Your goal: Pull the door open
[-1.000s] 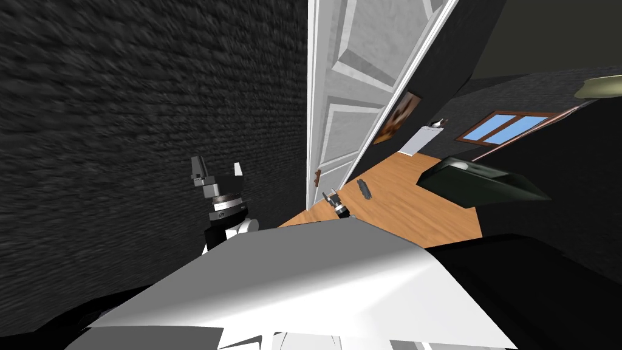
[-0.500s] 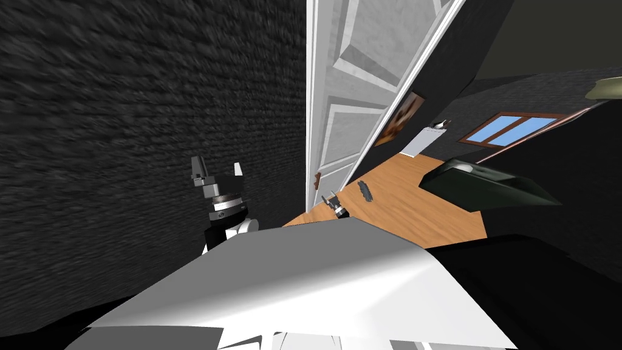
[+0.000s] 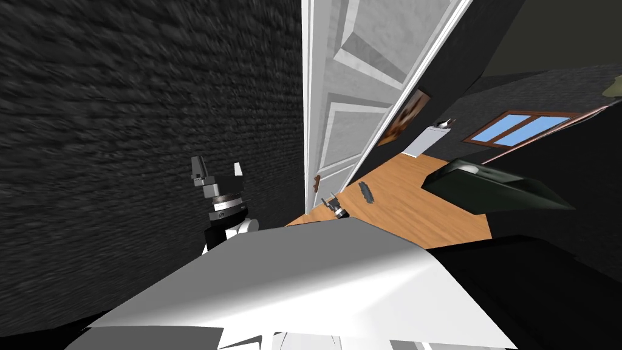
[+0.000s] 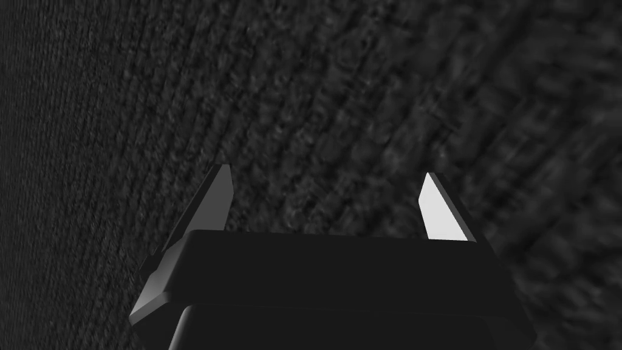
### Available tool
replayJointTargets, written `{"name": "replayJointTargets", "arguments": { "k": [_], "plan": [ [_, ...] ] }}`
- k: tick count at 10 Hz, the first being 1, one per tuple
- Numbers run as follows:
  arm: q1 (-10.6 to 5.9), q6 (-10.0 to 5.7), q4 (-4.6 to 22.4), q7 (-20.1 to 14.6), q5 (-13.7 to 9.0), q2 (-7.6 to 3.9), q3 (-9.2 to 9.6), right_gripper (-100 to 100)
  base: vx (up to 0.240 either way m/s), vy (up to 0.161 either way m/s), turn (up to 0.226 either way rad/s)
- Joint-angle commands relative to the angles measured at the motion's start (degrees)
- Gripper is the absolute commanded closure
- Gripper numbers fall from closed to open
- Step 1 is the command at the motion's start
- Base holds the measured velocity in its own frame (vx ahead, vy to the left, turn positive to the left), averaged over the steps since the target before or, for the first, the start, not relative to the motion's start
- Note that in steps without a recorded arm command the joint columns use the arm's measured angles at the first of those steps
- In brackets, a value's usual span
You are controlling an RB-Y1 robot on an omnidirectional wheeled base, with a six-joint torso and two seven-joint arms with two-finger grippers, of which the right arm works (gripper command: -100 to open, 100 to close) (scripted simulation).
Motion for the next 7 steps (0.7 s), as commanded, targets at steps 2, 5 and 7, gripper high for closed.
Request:
{"name": "replayJointTargets", "arguments": {
  "k": [2, 5, 7],
  "plan": [
    [-1.54, -0.76, 3.2, 0.5, -1.4, -0.76, -1.73, -100, -0.029, 0.113, 0.211],
    [-3.29, -1.61, 6.8, 1.0, -3.1, -1.61, -3.69, -100, 0.005, 0.120, 0.168],
    [-5.16, -2.53, 10.6, 1.6, -4.8, -2.52, -5.79, -100, 0.111, 0.088, 0.295]
  ]
}}
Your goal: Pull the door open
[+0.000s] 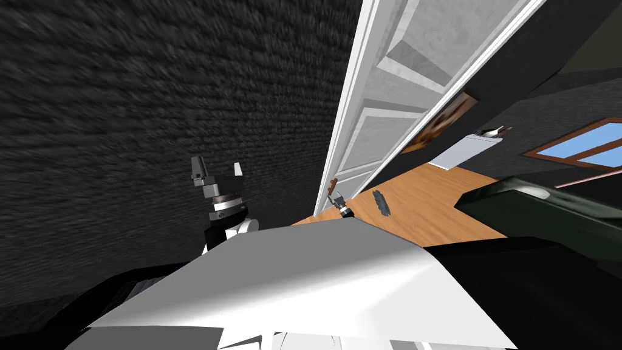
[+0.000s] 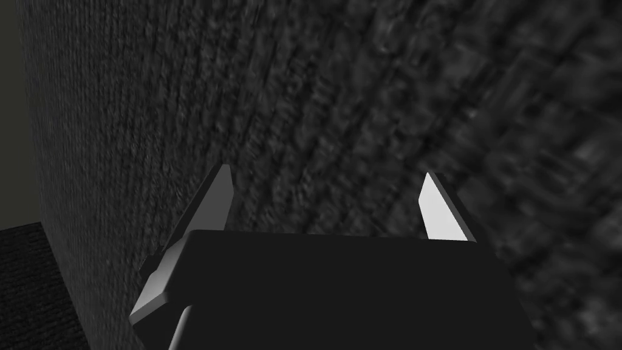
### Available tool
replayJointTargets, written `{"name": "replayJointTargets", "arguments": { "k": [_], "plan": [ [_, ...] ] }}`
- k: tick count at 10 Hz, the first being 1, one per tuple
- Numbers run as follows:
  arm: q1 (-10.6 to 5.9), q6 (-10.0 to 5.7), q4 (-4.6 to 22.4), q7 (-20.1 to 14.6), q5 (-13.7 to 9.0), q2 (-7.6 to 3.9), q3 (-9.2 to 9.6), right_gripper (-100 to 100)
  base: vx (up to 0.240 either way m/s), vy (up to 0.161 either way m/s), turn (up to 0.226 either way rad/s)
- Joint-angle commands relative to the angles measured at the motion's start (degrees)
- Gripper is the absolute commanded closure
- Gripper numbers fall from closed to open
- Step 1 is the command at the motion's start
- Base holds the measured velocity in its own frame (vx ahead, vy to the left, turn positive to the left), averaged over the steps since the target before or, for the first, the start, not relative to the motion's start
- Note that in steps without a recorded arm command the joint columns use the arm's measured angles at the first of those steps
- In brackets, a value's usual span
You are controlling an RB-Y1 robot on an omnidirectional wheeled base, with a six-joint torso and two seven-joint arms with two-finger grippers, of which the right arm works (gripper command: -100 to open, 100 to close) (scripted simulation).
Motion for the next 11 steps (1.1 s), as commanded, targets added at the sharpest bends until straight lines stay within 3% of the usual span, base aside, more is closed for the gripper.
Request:
{"name": "replayJointTargets", "arguments": {
  "k": [1, 3, 6, 7, 11],
  "plan": [
    [-1.05, -0.83, 2.4, 0.3, -1.0, -0.67, -1.24, -100, 0.113, 0.032, 0.165],
    [-2.46, -1.52, 5.3, 0.7, -2.4, -1.36, -2.83, -100, 0.087, -0.020, 0.176],
    [-2.93, -1.72, 6.3, 0.9, -2.7, -1.41, -3.27, -100, 0.061, -0.047, 0.099],
    [-2.93, -1.72, 6.3, 0.9, -2.7, -1.41, -3.27, 100, -0.044, -0.011, -0.008],
    [-2.93, -1.72, 6.3, 0.9, -2.7, -1.41, -3.27, 100, -0.007, 0.004, -0.006]
  ]
}}
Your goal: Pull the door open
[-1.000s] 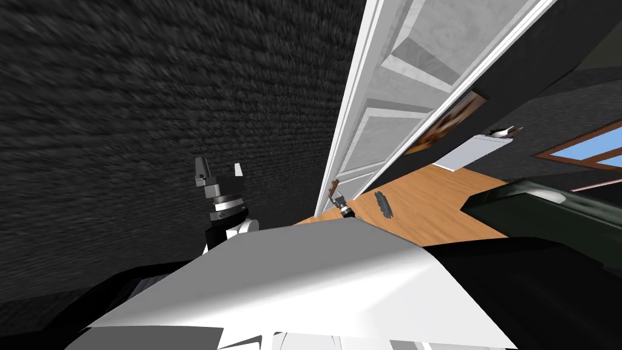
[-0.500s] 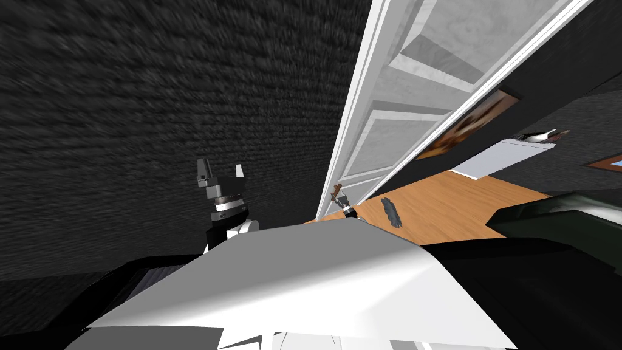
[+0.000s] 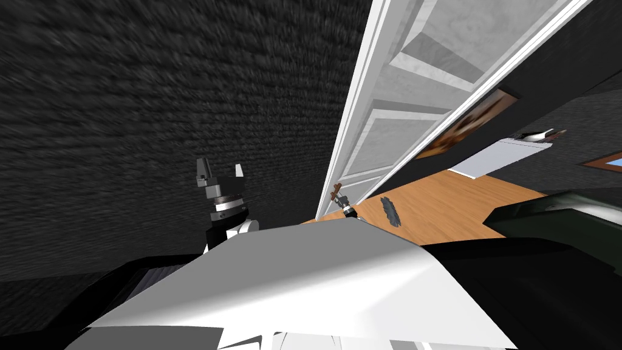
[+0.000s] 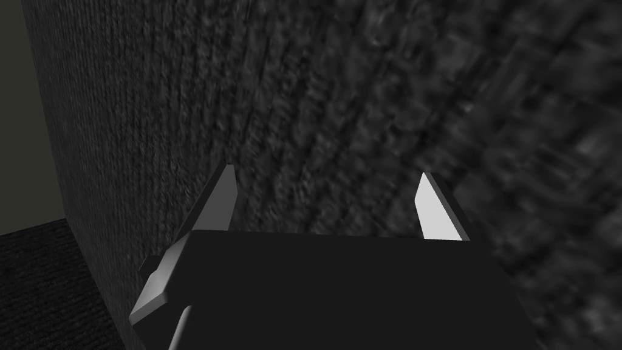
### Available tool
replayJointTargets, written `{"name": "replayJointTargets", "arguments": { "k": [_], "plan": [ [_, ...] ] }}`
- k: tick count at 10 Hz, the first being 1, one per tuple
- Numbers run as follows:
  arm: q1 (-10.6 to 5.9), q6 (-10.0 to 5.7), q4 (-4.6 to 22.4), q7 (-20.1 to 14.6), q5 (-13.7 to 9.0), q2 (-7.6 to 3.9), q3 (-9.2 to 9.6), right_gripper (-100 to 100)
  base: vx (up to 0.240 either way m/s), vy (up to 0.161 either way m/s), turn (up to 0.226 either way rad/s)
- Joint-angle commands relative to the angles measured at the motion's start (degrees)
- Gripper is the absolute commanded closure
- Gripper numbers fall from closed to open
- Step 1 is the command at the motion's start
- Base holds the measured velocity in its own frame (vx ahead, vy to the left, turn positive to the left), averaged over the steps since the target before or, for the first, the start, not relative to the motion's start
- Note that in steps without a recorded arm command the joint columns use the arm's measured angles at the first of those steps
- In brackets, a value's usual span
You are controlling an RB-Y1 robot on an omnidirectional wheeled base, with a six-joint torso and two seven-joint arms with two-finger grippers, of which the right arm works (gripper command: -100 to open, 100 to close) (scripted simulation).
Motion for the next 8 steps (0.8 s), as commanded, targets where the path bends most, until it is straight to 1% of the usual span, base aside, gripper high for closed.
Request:
{"name": "replayJointTargets", "arguments": {
  "k": [1, 2, 3, 4, 8],
  "plan": [
    [0.02, -0.06, 0.0, 0.0, 0.0, 0.05, 0.04, 100, 0.000, 0.000, 0.000],
    [-0.04, 0.11, 0.0, -1.7, -0.5, 0.02, 0.06, 100, -0.035, -0.017, 0.047],
    [-0.05, 0.16, 0.0, -2.4, -0.7, 0.03, 0.08, 100, -0.042, -0.017, 0.056],
    [-0.10, 0.28, 0.0, -4.3, -1.2, 0.05, 0.15, 100, -0.034, -0.006, 0.064],
    [-0.24, 0.66, 0.0, -9.8, -2.8, 0.11, 0.36, 100, -0.034, -0.012, 0.068]
  ]
}}
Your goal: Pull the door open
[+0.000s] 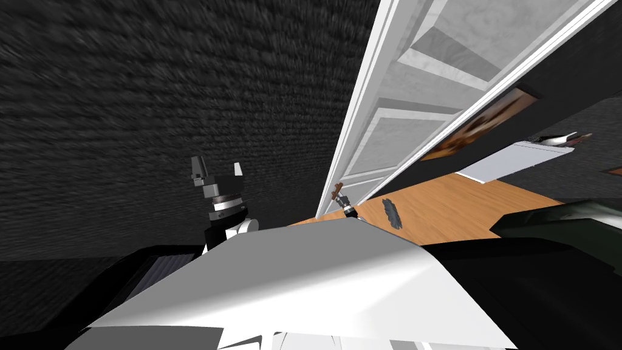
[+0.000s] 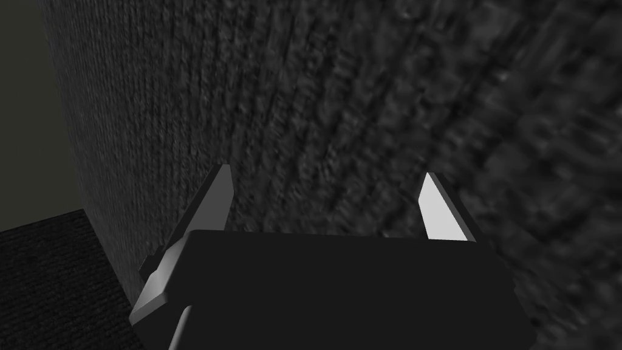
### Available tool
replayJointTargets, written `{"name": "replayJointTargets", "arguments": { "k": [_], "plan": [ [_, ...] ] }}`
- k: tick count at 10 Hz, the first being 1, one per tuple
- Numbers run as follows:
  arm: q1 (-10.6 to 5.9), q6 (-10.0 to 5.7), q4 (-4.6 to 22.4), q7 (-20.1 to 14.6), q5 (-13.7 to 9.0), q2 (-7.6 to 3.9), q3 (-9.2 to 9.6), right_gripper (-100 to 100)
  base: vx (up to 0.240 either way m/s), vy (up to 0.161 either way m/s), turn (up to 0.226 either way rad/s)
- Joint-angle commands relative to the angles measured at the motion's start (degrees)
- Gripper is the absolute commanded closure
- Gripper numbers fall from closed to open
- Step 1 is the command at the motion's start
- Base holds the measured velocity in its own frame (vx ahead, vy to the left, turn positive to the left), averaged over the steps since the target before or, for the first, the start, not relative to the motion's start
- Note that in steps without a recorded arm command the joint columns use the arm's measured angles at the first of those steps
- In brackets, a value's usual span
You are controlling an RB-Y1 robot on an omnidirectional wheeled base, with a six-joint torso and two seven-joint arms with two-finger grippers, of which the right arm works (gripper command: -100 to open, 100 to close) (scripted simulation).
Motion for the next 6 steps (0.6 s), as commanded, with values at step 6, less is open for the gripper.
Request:
{"name": "replayJointTargets", "arguments": {
  "k": [6],
  "plan": [
    [-0.49, 0.57, 0.2, -8.5, -2.5, 0.33, 0.50, 100, -0.034, -0.016, 0.067]
  ]
}}
